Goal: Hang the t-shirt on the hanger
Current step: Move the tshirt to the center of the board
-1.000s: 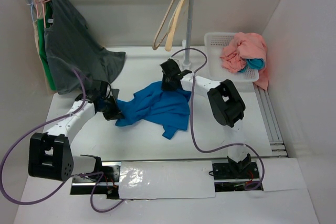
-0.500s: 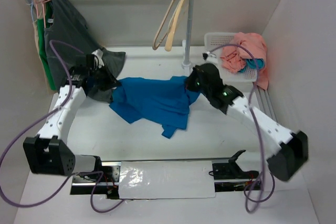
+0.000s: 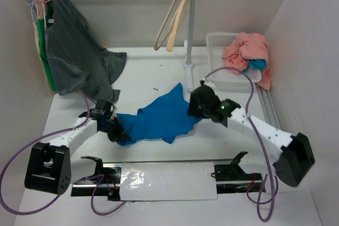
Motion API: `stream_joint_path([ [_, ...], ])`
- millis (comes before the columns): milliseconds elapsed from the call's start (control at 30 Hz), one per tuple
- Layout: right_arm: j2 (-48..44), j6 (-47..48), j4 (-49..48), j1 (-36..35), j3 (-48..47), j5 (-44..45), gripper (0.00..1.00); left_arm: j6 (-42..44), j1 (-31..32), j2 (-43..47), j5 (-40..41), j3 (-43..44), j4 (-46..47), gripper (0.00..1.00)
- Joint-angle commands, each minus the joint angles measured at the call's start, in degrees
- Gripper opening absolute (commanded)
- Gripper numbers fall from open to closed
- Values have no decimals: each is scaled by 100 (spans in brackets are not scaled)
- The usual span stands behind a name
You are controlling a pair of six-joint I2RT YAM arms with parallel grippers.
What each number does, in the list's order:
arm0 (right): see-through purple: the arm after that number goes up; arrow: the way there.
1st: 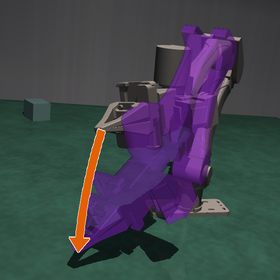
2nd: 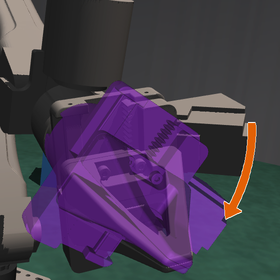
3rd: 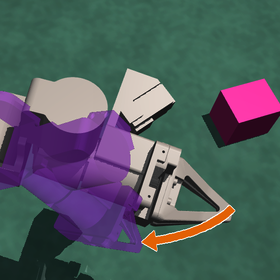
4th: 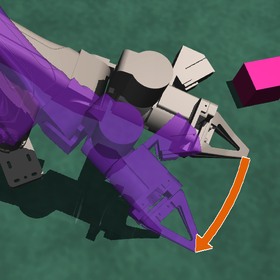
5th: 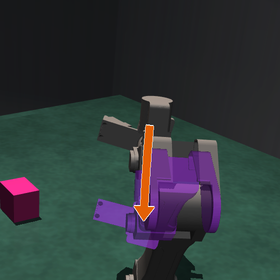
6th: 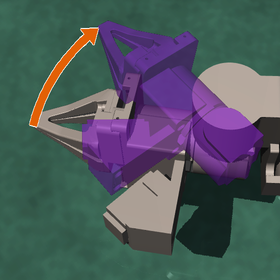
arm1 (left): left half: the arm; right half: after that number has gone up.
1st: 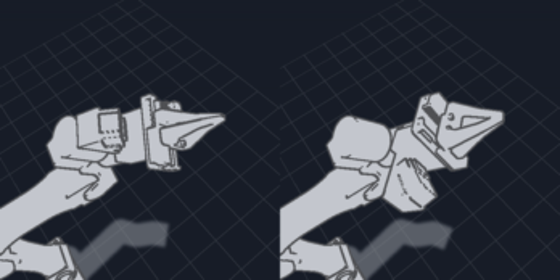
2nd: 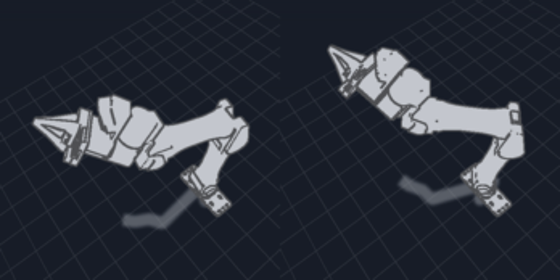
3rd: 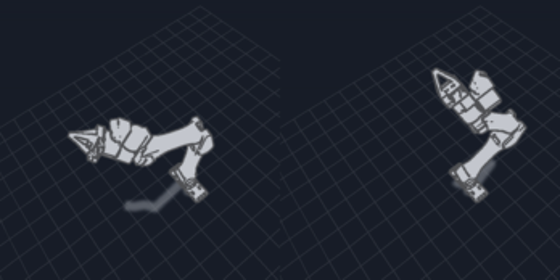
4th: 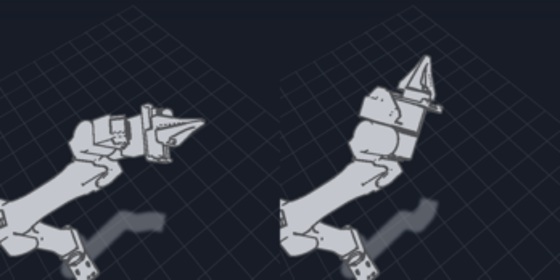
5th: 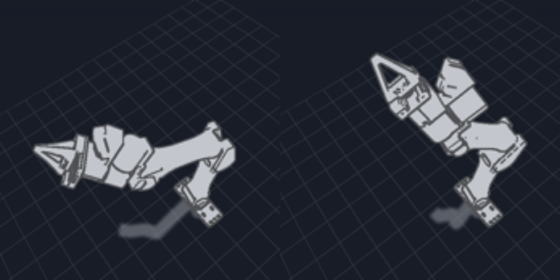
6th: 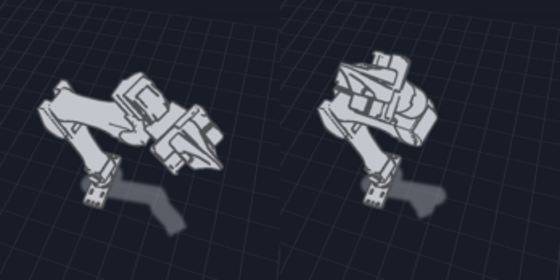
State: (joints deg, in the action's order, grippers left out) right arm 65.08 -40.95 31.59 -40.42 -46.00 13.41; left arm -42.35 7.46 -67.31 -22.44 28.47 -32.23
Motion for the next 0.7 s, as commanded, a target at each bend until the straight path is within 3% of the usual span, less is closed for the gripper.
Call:
stream_joint_path([
  [0, 828, 754, -496, 140, -1260, -257, 57, -55, 106, 25, 195, 659, 235, 0],
  [133, 2313, 1063, -698, -140, -2096, -497, 68, -2, 106, -27, 564, 1072, -28, 0],
  [267, 3053, 1282, -1216, -387, -2527, -252, 73, -2, 106, -28, 565, 1073, -29, 0],
  [667, 5109, 1721, -1525, -335, -4066, 600, 76, -2, 106, -89, 407, 1020, 76, 0],
])
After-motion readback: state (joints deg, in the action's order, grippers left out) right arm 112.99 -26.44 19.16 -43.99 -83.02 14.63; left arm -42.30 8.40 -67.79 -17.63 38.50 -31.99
